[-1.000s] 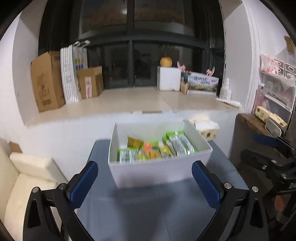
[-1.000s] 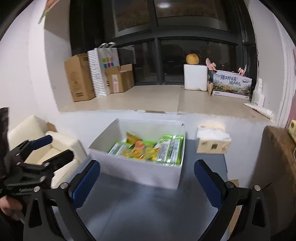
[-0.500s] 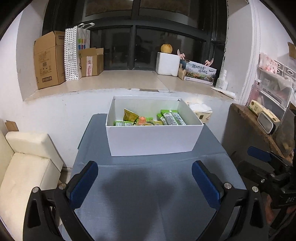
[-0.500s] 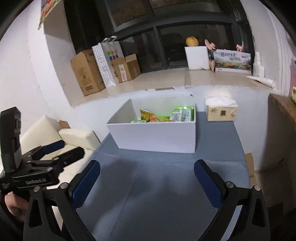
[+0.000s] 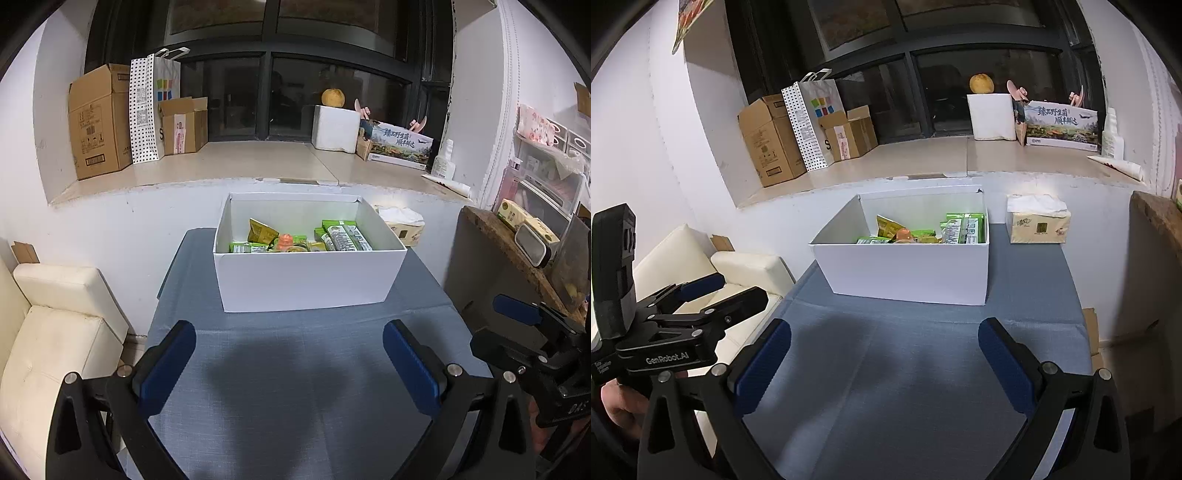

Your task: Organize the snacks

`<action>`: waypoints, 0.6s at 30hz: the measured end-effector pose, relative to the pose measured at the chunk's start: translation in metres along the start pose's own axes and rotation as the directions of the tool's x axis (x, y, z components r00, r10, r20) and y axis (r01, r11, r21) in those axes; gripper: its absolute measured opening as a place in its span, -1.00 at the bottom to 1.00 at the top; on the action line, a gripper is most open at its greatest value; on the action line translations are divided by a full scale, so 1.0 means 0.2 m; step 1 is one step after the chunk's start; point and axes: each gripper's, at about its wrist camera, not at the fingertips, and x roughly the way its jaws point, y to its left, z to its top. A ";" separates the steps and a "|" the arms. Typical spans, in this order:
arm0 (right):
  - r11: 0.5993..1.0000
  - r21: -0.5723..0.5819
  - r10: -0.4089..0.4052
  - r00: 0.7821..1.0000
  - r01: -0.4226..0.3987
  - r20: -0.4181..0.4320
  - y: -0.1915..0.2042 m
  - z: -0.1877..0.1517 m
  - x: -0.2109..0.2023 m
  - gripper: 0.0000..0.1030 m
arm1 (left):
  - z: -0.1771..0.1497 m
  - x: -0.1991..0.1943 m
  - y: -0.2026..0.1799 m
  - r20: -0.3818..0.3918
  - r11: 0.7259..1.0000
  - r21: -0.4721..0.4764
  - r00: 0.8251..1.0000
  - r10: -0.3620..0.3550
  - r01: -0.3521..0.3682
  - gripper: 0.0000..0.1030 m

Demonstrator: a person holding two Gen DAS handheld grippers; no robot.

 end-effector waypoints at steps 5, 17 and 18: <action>1.000 0.004 -0.008 1.000 0.008 0.001 -0.01 0.00 0.00 1.00 | -0.01 0.01 0.00 -0.007 1.000 0.003 1.000 0.002 -0.002 1.00; 1.000 0.005 -0.013 1.000 0.012 0.008 0.00 0.00 -0.01 1.00 | -0.01 0.03 0.00 -0.017 1.000 0.001 1.000 -0.005 0.005 1.00; 1.000 0.007 -0.010 1.000 0.010 0.009 -0.01 0.00 -0.01 1.00 | -0.01 0.03 0.01 -0.017 1.000 0.002 1.000 -0.006 0.006 1.00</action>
